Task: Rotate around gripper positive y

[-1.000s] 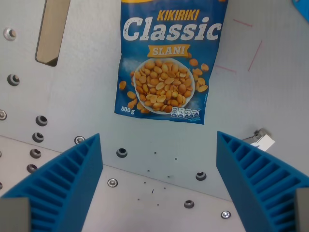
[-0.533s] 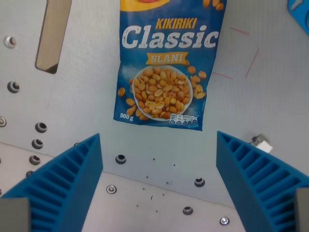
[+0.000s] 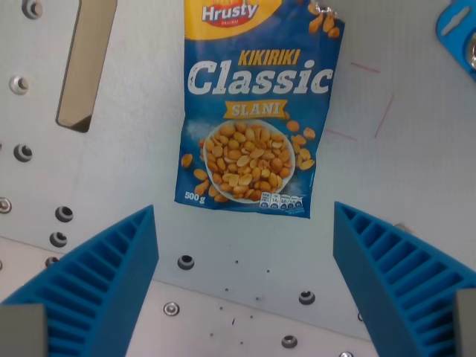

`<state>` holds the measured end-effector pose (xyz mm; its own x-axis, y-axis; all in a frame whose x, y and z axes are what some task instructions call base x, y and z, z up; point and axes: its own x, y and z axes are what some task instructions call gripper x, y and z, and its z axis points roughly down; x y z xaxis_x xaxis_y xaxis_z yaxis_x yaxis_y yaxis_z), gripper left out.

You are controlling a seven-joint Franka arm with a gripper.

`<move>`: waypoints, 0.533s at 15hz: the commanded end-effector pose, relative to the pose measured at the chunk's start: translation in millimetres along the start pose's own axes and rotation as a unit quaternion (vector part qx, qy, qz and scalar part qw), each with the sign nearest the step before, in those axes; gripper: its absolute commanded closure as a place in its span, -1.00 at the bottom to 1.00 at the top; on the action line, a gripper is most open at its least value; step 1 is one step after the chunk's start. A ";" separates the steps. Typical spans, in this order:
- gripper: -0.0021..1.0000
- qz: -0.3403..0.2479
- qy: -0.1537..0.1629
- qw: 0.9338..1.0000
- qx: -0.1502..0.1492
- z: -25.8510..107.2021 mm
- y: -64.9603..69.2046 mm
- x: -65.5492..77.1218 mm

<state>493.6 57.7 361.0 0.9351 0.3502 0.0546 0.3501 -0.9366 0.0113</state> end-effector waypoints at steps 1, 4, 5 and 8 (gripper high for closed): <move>-1.00 -0.001 0.118 0.993 0.004 1.0 -2.1 -12.4; -1.00 -0.001 0.137 0.991 0.004 1.0 -2.1 -12.4; -1.00 -0.001 0.144 0.990 0.004 1.0 -2.1 -12.4; -1.00 -0.001 0.164 0.986 0.004 1.0 -2.1 -12.4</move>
<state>498.7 59.5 360.1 0.9326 0.3431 0.1118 0.3436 -0.9390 0.0155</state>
